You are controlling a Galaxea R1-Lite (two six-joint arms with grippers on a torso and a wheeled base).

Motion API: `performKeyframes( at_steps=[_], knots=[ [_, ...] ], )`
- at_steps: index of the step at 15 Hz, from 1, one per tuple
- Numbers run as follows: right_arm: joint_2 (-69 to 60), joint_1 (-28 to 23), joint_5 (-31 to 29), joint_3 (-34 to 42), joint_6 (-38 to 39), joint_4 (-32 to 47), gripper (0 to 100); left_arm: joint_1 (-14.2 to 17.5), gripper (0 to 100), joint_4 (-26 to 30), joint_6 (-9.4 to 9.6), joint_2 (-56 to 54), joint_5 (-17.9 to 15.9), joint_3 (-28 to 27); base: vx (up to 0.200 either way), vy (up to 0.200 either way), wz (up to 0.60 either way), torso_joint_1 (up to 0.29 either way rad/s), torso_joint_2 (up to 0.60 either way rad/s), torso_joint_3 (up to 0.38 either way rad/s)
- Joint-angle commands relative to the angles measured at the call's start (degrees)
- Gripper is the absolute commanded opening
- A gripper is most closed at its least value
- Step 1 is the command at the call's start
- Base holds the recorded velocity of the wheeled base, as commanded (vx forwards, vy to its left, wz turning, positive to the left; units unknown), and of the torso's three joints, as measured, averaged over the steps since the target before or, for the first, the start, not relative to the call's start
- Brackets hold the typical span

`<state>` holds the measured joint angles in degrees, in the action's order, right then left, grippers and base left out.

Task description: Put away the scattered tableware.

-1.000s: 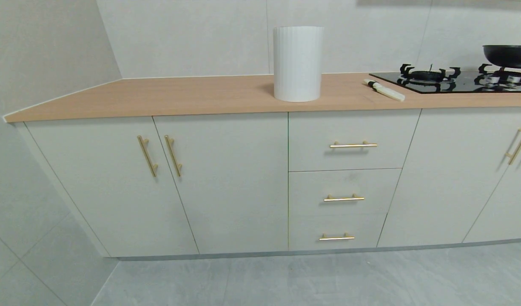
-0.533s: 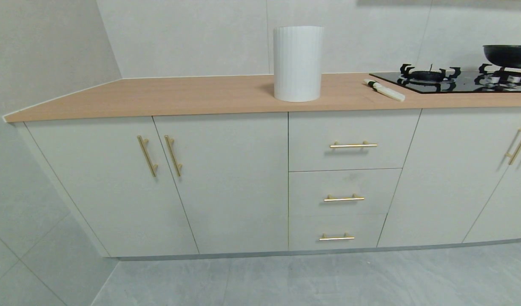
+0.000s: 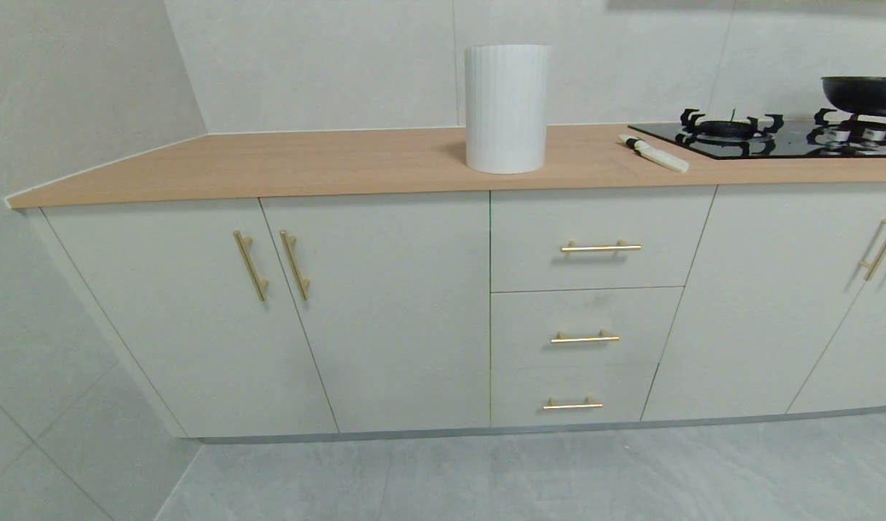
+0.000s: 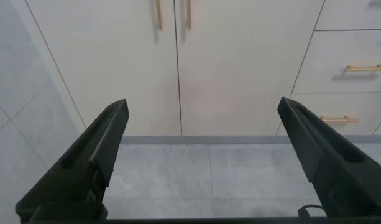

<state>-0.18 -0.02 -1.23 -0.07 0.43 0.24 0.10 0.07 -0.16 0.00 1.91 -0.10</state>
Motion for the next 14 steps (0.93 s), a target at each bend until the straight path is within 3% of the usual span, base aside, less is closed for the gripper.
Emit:
performKeyframes(
  at_steps=[1,14],
  knots=[
    [0.18,0.02,0.09,0.07,-0.08,0.28,100,-0.01,100,0.01,-0.02,0.09,0.02,0.01,0.0,0.0,0.0,0.0,0.0,0.0],
    [0.18,-0.06,0.09,0.07,-0.08,0.28,100,0.08,100,0.01,0.77,0.09,-0.07,0.1,0.0,0.0,0.0,0.0,0.0,0.0]
  ],
)
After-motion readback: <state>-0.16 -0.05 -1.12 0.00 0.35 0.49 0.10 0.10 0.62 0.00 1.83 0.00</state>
